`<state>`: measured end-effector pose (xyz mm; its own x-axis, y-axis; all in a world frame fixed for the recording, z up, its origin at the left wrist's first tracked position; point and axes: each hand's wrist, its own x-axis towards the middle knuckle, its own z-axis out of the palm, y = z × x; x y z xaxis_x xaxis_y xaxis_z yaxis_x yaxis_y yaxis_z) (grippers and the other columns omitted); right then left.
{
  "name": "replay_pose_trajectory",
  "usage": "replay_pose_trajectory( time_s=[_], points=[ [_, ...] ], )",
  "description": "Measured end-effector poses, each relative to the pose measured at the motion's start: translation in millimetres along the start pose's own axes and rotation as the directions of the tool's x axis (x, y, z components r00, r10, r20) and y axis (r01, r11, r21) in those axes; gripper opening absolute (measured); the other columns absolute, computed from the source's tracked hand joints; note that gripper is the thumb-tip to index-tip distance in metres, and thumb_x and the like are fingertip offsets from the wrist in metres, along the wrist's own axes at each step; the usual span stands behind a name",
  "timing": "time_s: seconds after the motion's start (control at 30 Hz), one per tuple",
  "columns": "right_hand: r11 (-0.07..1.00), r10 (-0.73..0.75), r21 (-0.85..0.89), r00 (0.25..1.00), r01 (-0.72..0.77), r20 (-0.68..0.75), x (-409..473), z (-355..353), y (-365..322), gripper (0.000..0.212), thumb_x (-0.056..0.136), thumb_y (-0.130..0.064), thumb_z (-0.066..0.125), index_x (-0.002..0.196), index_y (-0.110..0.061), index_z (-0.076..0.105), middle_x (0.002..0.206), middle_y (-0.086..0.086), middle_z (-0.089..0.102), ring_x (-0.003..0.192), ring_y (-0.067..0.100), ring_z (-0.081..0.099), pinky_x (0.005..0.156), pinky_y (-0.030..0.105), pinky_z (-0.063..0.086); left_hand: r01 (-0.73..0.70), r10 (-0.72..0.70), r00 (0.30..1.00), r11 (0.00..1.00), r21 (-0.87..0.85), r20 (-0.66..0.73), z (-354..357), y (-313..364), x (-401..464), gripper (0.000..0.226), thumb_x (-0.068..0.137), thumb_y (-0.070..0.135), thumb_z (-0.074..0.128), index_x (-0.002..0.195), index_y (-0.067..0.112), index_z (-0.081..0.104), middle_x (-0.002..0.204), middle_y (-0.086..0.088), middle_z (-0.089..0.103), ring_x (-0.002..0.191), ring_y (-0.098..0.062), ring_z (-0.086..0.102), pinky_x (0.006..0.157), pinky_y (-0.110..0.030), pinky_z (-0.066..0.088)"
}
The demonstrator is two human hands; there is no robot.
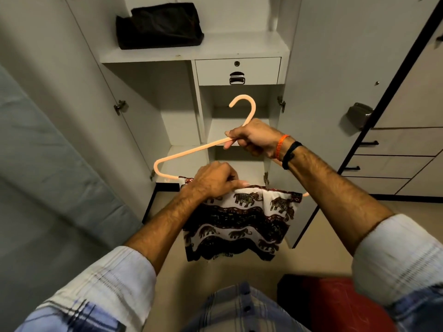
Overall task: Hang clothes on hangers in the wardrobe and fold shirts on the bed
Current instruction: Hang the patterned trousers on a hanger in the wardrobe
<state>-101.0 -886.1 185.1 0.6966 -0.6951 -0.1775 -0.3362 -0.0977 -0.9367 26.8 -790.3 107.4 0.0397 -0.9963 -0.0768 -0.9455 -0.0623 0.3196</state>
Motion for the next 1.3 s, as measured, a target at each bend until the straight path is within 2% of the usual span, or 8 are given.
replay_pose_trajectory(
  time_s=[0.17, 0.4, 0.7, 0.83, 0.9, 1.0, 1.13, 1.3],
  points=[
    [1.0, -0.001, 0.005, 1.0, 0.001, -0.031, 2.4, -6.2, 3.3, 0.03, 0.098, -0.027, 0.058, 0.088, -0.006, 0.078, 0.048, -0.006, 0.04, 0.043, 0.009, 0.024, 0.04, 0.021, 0.021, 0.012, -0.011, 0.999, 0.999, -0.029, 0.042, -18.2, -35.7, -15.1, 0.036, 0.082, 0.059, 0.067, 0.093, 0.025, 0.075, 0.078, 0.013, 0.068, 0.074, -0.005, 0.061, 0.064, -0.025, 0.044],
    [1.0, -0.006, -0.005, 0.999, 0.005, -0.032, 5.6, -3.3, 2.2, 0.03, 0.098, -0.027, 0.058, 0.084, -0.008, 0.077, 0.051, -0.004, 0.04, 0.044, 0.01, 0.025, 0.039, 0.021, 0.022, -0.007, 0.011, 0.999, 0.994, 0.109, -0.036, -27.4, -65.3, -24.7, 0.035, 0.086, 0.051, 0.067, 0.105, 0.022, 0.073, 0.092, 0.003, 0.072, 0.085, -0.015, 0.064, 0.077, -0.035, 0.054],
    [0.999, -0.035, -0.01, 0.998, 0.035, -0.051, 10.9, 0.8, 1.7, 0.029, 0.097, -0.026, 0.059, 0.084, -0.008, 0.077, 0.05, -0.004, 0.043, 0.045, 0.01, 0.026, 0.041, 0.021, 0.022, 0.01, -0.008, 0.979, 1.0, 0.006, -0.201, -22.2, -62.8, -24.1, 0.033, 0.083, 0.043, 0.074, 0.108, 0.021, 0.072, 0.098, 0.003, 0.073, 0.09, -0.013, 0.065, 0.082, -0.035, 0.056],
    [0.998, -0.046, -0.044, 0.996, 0.042, -0.071, 13.0, -0.6, -2.8, 0.029, 0.097, -0.027, 0.059, 0.088, -0.006, 0.077, 0.048, -0.007, 0.043, 0.044, 0.009, 0.027, 0.04, 0.02, 0.022, -0.164, 0.152, 0.743, 0.986, 0.042, -0.652, -26.1, -54.1, -23.6, 0.025, 0.085, 0.038, 0.075, 0.097, 0.017, 0.071, 0.09, 0.002, 0.07, 0.078, -0.006, 0.059, 0.074, -0.029, 0.055],
    [0.997, -0.055, -0.058, 0.995, 0.051, -0.078, 14.5, -1.1, -6.9, 0.029, 0.096, -0.027, 0.059, 0.089, -0.005, 0.077, 0.047, -0.008, 0.043, 0.044, 0.008, 0.026, 0.04, 0.02, 0.023, -0.135, 0.137, 0.65, 0.989, 0.064, -0.747, -33.4, -50.4, -17.4, 0.031, 0.086, 0.039, 0.073, 0.103, 0.015, 0.066, 0.098, -0.001, 0.066, 0.085, -0.011, 0.058, 0.075, -0.028, 0.05],
    [0.995, -0.071, -0.072, 0.994, 0.066, -0.078, 16.9, -1.0, -14.4, 0.029, 0.095, -0.027, 0.06, 0.087, -0.005, 0.078, 0.046, -0.008, 0.042, 0.043, 0.008, 0.026, 0.04, 0.021, 0.022, -0.099, 0.062, 0.709, 0.995, -0.012, -0.702, -51.5, -42.5, -7.1, 0.032, 0.091, 0.037, 0.066, 0.114, 0.015, 0.062, 0.109, -0.003, 0.062, 0.096, -0.013, 0.055, 0.085, -0.033, 0.047],
    [0.992, -0.092, -0.096, 0.991, 0.082, -0.101, 20.7, -1.5, -23.4, 0.029, 0.095, -0.03, 0.062, 0.086, -0.007, 0.078, 0.05, -0.007, 0.042, 0.045, 0.008, 0.026, 0.042, 0.021, 0.021, -0.079, -0.018, 0.834, 0.985, -0.151, -0.552, -72.6, -39.5, 3.0, 0.018, 0.098, 0.032, 0.058, 0.099, 0.018, 0.069, 0.076, 0.012, 0.061, 0.068, -0.006, 0.054, 0.07, -0.03, 0.05],
    [0.961, -0.236, -0.183, 0.96, 0.208, -0.148, 24.4, -2.7, -28.2, 0.035, 0.093, -0.039, 0.064, 0.088, -0.007, 0.078, 0.056, -0.003, 0.048, 0.047, 0.007, 0.034, 0.043, 0.018, 0.028, -0.038, -0.139, 0.833, 0.951, -0.307, -0.535, -83.0, -39.4, 17.5, 0.013, 0.098, 0.025, 0.059, 0.095, 0.019, 0.07, 0.074, 0.008, 0.064, 0.06, 0.001, 0.051, 0.058, -0.019, 0.038]
  ],
)
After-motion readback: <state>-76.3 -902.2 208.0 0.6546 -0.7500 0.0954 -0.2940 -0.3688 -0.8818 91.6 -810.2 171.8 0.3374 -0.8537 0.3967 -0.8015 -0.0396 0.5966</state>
